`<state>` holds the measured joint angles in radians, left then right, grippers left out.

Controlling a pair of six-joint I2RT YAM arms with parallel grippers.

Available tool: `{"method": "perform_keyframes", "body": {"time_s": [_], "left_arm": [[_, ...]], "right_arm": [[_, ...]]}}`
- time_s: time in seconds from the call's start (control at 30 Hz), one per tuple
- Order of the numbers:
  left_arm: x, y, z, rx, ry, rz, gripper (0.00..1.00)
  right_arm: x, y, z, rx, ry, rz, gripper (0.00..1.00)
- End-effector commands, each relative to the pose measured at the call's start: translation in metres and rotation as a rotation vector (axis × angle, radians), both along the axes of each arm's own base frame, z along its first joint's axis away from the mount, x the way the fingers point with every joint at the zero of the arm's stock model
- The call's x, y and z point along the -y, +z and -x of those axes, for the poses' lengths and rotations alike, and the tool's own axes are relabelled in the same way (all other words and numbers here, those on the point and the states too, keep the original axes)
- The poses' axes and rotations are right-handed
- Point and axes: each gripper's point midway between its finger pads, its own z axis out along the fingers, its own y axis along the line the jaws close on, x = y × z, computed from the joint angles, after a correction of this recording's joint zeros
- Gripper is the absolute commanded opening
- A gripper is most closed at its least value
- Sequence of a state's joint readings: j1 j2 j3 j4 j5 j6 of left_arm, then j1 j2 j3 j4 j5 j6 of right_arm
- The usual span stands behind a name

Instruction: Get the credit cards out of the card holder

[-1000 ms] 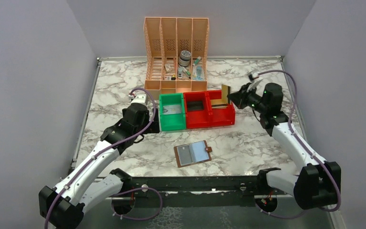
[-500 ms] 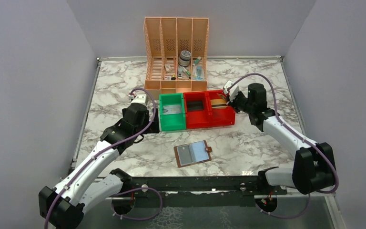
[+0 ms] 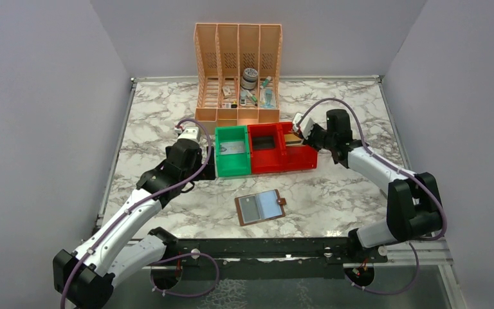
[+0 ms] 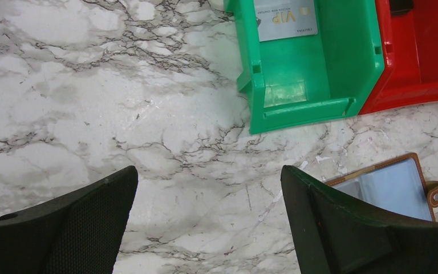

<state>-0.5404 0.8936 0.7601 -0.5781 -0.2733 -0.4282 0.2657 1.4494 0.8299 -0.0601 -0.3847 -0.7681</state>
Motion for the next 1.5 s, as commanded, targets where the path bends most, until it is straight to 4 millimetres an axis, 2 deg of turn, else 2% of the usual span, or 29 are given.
{"method": "perform_keyframes", "body": {"time_s": [0.0,0.2,0.57,0.8,0.97,1.1,1.27,1.4,1.47], "left_arm": [[-0.002,-0.002,0.001,-0.006,-0.008,-0.017,0.99],[-0.002,-0.002,0.001,-0.006,-0.013,-0.019,0.99],[0.003,-0.008,-0.001,-0.028,-0.042,-0.028,0.99],[0.002,-0.002,0.000,-0.007,-0.038,-0.017,0.99],[0.003,-0.002,0.001,-0.004,-0.045,-0.010,0.99],[0.007,-0.007,0.001,-0.027,-0.061,-0.009,0.99],[0.010,-0.009,0.001,-0.038,-0.073,-0.003,0.99],[0.010,-0.011,0.000,-0.045,-0.072,-0.009,0.99],[0.011,-0.012,0.000,-0.051,-0.073,-0.011,0.99]], "right_arm": [[-0.004,0.019,-0.019,0.077,0.031,0.022,0.01],[-0.011,0.009,-0.020,0.076,0.095,0.036,0.01],[-0.016,-0.002,-0.038,0.075,0.126,0.073,0.01],[-0.018,-0.018,-0.051,0.077,0.180,0.138,0.01],[-0.020,-0.024,-0.056,0.120,0.221,0.177,0.01],[-0.020,-0.038,-0.057,0.106,0.247,0.201,0.01],[-0.023,-0.044,-0.059,0.091,0.259,0.198,0.01],[-0.024,-0.044,-0.060,0.096,0.271,0.201,0.06],[-0.027,-0.043,-0.057,0.081,0.280,0.187,0.14]]}}
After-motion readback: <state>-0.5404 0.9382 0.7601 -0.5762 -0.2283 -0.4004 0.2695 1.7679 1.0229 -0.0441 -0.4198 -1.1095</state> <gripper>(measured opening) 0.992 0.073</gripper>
